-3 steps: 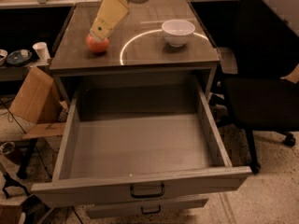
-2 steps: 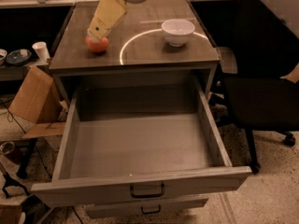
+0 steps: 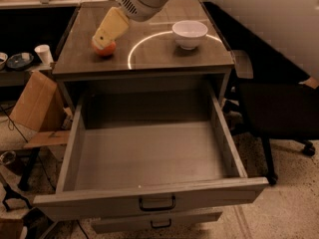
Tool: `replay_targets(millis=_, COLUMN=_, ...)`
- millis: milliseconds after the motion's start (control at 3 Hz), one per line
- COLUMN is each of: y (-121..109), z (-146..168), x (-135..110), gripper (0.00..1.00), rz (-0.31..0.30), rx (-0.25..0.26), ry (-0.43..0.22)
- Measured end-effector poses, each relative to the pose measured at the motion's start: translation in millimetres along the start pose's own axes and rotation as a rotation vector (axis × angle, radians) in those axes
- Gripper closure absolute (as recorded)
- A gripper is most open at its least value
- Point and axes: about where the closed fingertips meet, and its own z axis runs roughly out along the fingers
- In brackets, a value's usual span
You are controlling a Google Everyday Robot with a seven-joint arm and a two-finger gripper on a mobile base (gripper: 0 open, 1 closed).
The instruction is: Place apple into top drawer
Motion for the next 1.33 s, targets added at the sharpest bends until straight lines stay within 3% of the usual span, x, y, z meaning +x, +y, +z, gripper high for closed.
replay_targets(millis=667, y=-23, z=97, x=-18, gripper=0.0, rz=0.067, rx=0.019, ry=-0.051)
replay_targets(millis=1000, y=-25, z=162, x=-25, gripper=0.0, rz=0.106, rx=0.019, ry=-0.023)
replay_targets(millis=1333, y=-23, z=200, x=-30, gripper=0.0, rz=0.128, rx=0.016, ry=0.0)
